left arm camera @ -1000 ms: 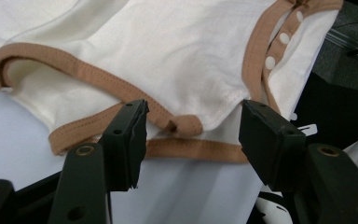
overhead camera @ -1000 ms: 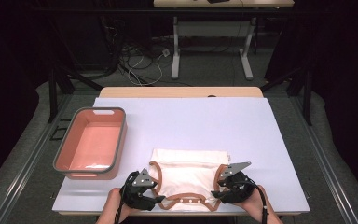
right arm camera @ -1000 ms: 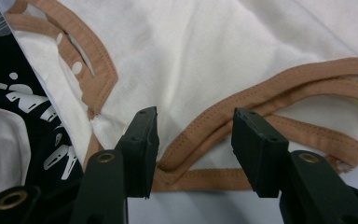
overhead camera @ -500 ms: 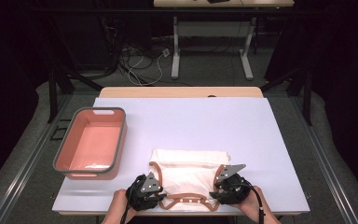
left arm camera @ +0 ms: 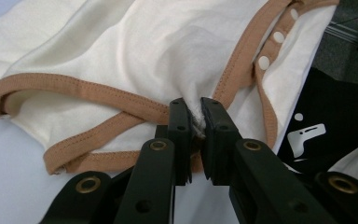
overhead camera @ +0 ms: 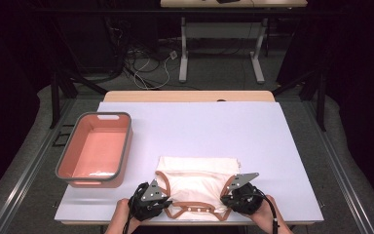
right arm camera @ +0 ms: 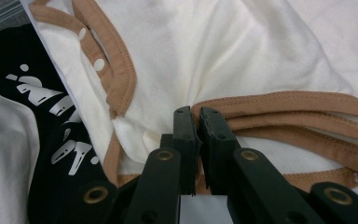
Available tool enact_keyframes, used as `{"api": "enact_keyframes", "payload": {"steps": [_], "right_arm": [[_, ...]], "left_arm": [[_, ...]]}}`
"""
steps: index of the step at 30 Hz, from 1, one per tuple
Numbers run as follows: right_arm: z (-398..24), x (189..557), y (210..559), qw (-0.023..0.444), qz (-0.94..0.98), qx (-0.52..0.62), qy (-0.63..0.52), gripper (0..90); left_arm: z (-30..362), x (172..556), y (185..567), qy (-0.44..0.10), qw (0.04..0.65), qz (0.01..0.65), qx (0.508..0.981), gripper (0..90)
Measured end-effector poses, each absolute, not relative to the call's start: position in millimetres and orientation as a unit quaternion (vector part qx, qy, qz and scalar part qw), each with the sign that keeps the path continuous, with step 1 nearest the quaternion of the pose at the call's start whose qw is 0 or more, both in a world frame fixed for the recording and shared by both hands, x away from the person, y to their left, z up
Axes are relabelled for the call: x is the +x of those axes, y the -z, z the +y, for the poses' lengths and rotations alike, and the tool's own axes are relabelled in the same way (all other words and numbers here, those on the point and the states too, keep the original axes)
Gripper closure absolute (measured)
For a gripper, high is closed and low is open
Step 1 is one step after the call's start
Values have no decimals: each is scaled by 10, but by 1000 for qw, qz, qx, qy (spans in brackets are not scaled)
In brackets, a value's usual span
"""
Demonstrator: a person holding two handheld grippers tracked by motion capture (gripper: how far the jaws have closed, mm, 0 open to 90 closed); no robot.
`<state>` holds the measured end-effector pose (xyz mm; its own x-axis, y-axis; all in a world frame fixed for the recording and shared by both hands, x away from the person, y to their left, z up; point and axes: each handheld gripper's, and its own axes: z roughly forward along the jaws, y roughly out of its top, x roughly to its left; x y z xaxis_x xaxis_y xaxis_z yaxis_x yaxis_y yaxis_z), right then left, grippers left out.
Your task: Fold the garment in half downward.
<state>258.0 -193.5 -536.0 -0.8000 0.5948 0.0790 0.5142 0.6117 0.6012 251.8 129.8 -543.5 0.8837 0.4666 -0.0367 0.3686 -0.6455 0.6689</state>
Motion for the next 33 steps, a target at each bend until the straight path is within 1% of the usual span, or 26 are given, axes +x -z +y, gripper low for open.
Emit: {"api": "enact_keyframes", "payload": {"steps": [8,11,15,21,25,27,28,29,30,31,32,33], "right_arm": [[-1972,2541,5258,62,896,304,-317,857],[-1979,2540,5248,61,899,301,-313,856],[-1971,2539,5262,53,902,299,-306,856],[-1969,2546,5292,45,908,295,-295,856],[-1955,2558,5357,37,915,291,-278,846],[-1954,2566,5370,33,915,293,-274,807],[-1957,2570,5367,33,915,292,-277,770],[-1965,2574,5353,30,916,288,-277,711],[-1970,2576,5339,31,915,288,-282,629],[-1975,2576,5322,32,912,293,-284,562],[-1975,2576,5322,32,912,293,-284,562],[-1993,2589,5307,36,910,293,-292,454]], "left_arm": [[1341,2461,5398,-76,361,222,903,825],[1354,2459,5408,-76,355,221,905,823],[1332,2449,5422,-74,343,215,911,821],[1341,2436,5411,-69,346,209,912,823],[1346,2417,5453,-65,333,203,919,820],[1355,2417,5458,-63,334,204,918,813],[1359,2419,5452,-63,333,205,918,801],[1366,2422,5444,-66,332,205,918,785],[1375,2428,5437,-66,333,206,918,755],[1386,2435,5428,-69,333,211,917,701],[1386,2435,5428,-69,333,211,917,649],[1406,2454,5413,-75,332,219,914,584]]}}
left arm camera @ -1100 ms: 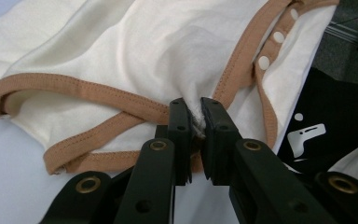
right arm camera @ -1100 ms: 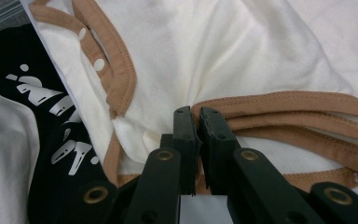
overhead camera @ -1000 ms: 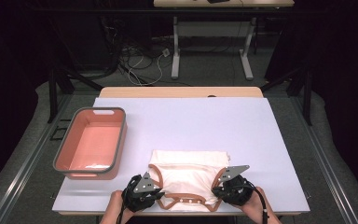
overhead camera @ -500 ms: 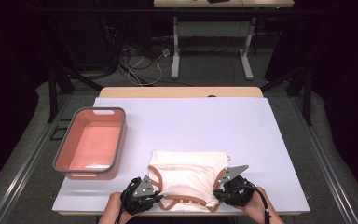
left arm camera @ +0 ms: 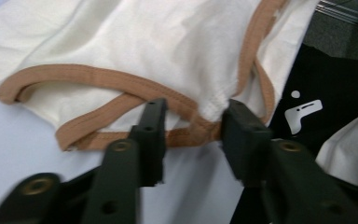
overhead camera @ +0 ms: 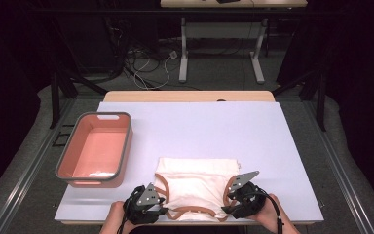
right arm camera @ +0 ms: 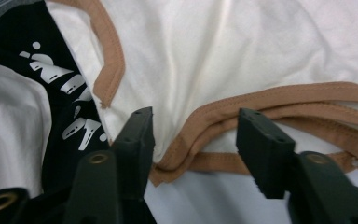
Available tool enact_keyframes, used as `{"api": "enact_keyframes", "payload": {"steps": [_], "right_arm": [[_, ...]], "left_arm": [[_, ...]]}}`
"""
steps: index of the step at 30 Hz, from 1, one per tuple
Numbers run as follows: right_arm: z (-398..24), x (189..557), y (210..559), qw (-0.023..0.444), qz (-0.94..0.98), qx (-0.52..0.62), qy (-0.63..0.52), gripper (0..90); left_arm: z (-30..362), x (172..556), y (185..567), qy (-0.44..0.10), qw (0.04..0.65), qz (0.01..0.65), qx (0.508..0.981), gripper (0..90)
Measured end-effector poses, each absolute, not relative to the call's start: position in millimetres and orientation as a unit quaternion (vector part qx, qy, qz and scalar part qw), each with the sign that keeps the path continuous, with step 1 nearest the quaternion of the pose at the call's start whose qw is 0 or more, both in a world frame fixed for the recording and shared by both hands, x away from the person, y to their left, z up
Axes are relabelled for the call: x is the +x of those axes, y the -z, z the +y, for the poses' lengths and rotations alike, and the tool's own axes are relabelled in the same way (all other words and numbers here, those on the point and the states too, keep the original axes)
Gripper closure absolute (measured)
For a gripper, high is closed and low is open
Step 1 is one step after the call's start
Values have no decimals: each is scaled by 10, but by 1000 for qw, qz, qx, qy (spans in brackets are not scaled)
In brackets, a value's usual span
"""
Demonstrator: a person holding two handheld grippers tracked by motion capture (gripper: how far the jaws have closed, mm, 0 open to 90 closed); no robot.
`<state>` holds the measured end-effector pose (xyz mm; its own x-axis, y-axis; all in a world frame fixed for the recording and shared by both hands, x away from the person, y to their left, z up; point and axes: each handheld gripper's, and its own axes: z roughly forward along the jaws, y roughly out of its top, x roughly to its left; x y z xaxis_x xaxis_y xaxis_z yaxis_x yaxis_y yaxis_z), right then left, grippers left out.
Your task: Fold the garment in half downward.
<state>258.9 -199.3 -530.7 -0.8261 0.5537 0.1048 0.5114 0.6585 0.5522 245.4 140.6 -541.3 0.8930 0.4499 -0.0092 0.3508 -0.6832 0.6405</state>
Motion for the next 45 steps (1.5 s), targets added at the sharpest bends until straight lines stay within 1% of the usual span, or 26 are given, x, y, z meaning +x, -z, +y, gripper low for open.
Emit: {"api": "enact_keyframes", "payload": {"steps": [2,5,6,7,8,9,11,18,21,25,28,36,39,45], "right_arm": [[-2008,2607,5307,41,909,294,-294,405],[-2043,2656,5326,47,901,301,-309,334],[-2057,2669,5329,50,899,303,-313,308],[-2073,2683,5327,49,897,306,-316,289],[-2073,2683,5327,49,897,306,-316,289],[-2095,2710,5326,54,892,311,-324,245],[-2114,2726,5318,61,888,315,-329,217],[-2176,2815,5336,81,880,321,-340,151],[-2200,2857,5330,90,875,325,-347,140],[-2211,2919,5327,100,870,331,-351,98],[-2223,2955,5335,101,869,334,-351,88],[-2255,3030,5328,105,862,344,-358,82],[-2252,3052,5323,113,859,347,-359,84],[-2193,3179,5306,125,857,351,-356,109]], "left_arm": [[1421,2476,5407,-82,330,228,912,487],[1439,2516,5421,-92,330,245,907,372],[1448,2533,5427,-93,330,249,906,347],[1457,2547,5432,-91,333,255,903,326],[1457,2547,5432,-91,333,255,903,309],[1473,2573,5440,-95,335,263,900,288],[1486,2591,5445,-96,338,271,896,263],[1503,2642,5452,-112,343,286,888,186],[1513,2667,5463,-117,345,293,884,161],[1531,2691,5473,-120,347,301,880,140],[1532,2707,5473,-134,344,303,879,147],[1550,2725,5449,-140,352,309,872,142],[1550,2715,5435,-145,355,311,870,141],[1556,2706,5428,-146,356,319,866,141]]}}
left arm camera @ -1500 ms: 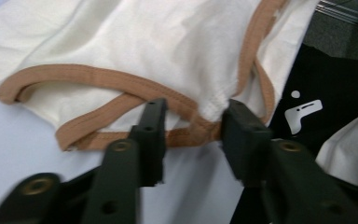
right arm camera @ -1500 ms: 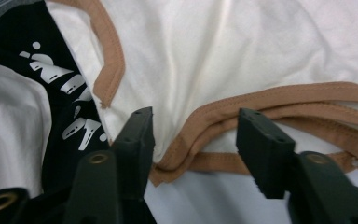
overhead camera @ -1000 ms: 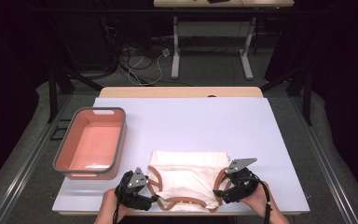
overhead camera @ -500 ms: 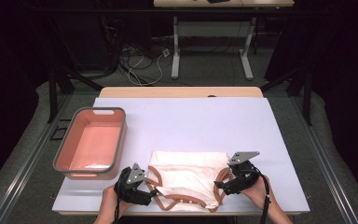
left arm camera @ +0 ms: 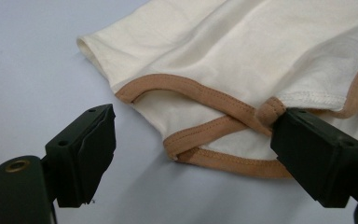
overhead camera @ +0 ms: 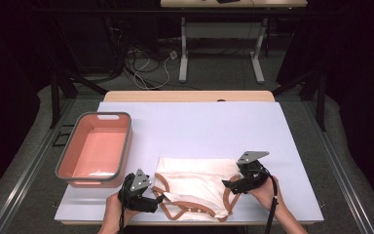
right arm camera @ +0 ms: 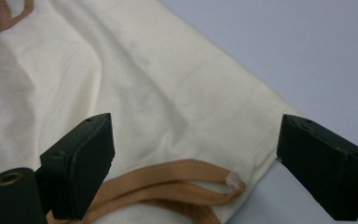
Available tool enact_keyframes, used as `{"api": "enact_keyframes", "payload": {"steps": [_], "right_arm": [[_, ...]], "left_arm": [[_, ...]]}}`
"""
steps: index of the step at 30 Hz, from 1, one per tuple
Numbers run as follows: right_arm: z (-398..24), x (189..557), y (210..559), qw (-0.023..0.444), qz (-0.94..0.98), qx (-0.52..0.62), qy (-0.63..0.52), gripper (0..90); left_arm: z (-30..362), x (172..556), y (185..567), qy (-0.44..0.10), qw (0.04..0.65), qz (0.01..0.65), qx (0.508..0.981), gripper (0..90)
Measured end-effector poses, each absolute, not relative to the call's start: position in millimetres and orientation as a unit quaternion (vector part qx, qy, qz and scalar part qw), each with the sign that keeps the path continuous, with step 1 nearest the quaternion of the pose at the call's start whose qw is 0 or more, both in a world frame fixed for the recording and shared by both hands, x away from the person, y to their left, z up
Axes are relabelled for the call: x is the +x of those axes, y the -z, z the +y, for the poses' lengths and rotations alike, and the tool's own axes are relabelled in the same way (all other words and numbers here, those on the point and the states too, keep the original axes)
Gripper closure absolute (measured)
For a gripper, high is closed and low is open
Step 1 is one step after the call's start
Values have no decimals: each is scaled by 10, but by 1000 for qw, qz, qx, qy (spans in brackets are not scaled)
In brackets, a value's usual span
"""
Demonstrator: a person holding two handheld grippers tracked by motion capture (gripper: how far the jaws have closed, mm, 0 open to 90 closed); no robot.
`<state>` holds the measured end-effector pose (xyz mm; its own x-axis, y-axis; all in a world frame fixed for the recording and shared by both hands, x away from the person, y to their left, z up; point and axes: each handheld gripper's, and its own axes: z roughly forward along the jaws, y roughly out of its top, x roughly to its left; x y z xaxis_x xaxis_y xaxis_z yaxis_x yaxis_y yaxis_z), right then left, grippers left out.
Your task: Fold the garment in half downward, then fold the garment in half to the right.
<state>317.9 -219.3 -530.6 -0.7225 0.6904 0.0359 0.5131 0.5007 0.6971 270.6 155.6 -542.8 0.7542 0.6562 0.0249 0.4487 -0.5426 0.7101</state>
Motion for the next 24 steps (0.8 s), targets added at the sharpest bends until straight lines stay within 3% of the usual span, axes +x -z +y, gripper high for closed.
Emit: {"api": "enact_keyframes", "payload": {"steps": [14,24], "right_arm": [[-2141,3408,5311,138,854,363,-346,121],[-2194,3594,5384,142,851,381,-331,259]], "left_arm": [[1557,2714,5445,-147,350,329,865,152],[1612,2793,5463,-154,353,360,850,165]]}}
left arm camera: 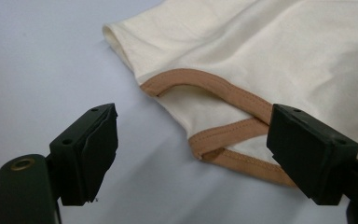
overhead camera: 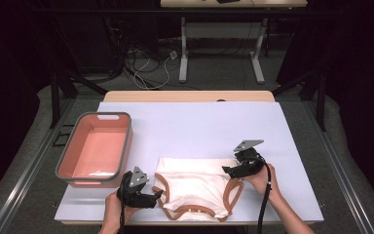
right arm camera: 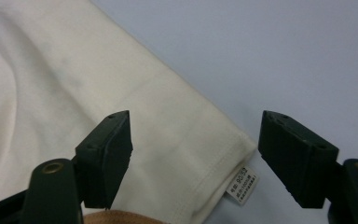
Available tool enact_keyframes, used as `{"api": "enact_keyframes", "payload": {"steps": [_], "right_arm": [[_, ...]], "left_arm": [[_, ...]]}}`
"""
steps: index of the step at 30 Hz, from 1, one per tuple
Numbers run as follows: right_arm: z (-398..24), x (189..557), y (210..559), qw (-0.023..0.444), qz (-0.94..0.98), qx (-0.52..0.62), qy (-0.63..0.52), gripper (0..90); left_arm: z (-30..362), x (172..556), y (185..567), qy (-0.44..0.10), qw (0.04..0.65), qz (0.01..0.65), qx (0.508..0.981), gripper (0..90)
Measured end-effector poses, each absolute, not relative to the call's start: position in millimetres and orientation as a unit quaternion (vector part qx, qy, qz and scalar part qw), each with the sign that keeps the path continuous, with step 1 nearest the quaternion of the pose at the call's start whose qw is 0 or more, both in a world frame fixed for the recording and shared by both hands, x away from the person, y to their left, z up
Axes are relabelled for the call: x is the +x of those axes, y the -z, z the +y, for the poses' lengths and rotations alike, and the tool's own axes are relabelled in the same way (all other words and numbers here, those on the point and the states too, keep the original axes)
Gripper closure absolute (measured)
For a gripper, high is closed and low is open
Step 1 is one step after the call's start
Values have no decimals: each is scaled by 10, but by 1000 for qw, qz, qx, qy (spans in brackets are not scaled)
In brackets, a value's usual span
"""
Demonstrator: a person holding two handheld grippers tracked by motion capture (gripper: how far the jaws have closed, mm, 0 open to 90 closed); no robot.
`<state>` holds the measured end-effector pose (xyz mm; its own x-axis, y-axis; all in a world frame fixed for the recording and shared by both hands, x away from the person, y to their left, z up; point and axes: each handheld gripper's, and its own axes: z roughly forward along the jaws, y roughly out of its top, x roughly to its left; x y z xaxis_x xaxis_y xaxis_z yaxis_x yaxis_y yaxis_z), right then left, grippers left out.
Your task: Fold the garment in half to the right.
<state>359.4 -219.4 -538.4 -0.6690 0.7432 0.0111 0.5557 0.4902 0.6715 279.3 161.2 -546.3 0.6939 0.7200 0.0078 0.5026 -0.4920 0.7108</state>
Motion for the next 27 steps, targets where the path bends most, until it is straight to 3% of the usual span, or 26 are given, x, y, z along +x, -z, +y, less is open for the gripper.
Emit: {"api": "enact_keyframes", "payload": {"steps": [8,15,19,27], "right_arm": [[-2235,3663,5428,144,847,390,-331,418],[-2253,3670,5521,143,847,403,-316,481],[-2267,3666,5541,140,840,411,-326,511],[-2293,3645,5545,142,836,416,-328,603]], "left_arm": [[1553,2816,5444,-154,343,363,853,283],[1540,2849,5534,-139,331,362,860,343],[1520,2840,5571,-133,330,358,863,424],[1514,2848,5609,-137,348,366,852,473]]}}
